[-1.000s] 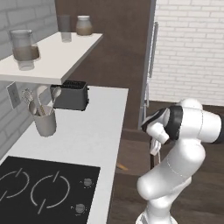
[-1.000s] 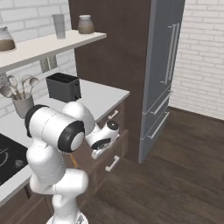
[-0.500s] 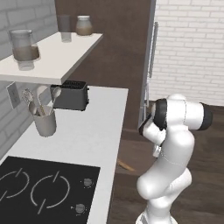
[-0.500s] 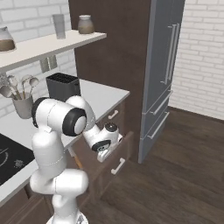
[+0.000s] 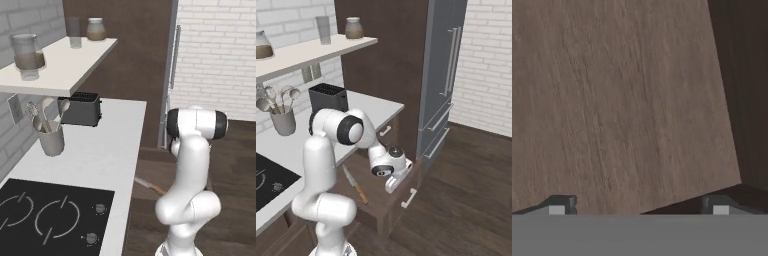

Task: Pick up the knife from the drawer and place it on the cutting board. Then place the meat from the plate to the cutting board.

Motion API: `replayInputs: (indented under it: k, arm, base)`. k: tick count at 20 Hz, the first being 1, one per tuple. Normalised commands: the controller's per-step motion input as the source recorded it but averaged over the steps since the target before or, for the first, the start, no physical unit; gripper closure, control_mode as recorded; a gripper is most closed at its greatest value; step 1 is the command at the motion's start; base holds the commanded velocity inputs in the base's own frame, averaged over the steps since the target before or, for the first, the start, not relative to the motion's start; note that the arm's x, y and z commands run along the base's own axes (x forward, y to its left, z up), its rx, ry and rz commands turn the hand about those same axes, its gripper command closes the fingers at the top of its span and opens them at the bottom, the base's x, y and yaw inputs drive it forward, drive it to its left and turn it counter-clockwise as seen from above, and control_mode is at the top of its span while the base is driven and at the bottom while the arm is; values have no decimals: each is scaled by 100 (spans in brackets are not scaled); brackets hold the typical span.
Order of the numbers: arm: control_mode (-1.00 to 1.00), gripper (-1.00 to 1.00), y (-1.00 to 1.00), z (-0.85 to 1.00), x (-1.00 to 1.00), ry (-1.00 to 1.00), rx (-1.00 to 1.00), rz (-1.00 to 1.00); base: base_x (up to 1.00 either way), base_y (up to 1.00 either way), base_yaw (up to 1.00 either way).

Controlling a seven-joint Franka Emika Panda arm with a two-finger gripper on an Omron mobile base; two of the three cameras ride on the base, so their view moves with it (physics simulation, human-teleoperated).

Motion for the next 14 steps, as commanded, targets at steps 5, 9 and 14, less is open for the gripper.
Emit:
replayInputs:
  k: [5, 9, 14]
  arm:
    - [-100, -100, -100, -13, -4, 0, -8, -3]
    - [-100, -100, -98, -1, -2, 0, -5, 0]
    - [-100, -100, -36, 48, 0, 0, 6, 0]
  base:
    - [0, 0, 0]
    - [0, 0, 0]
    - [0, 0, 0]
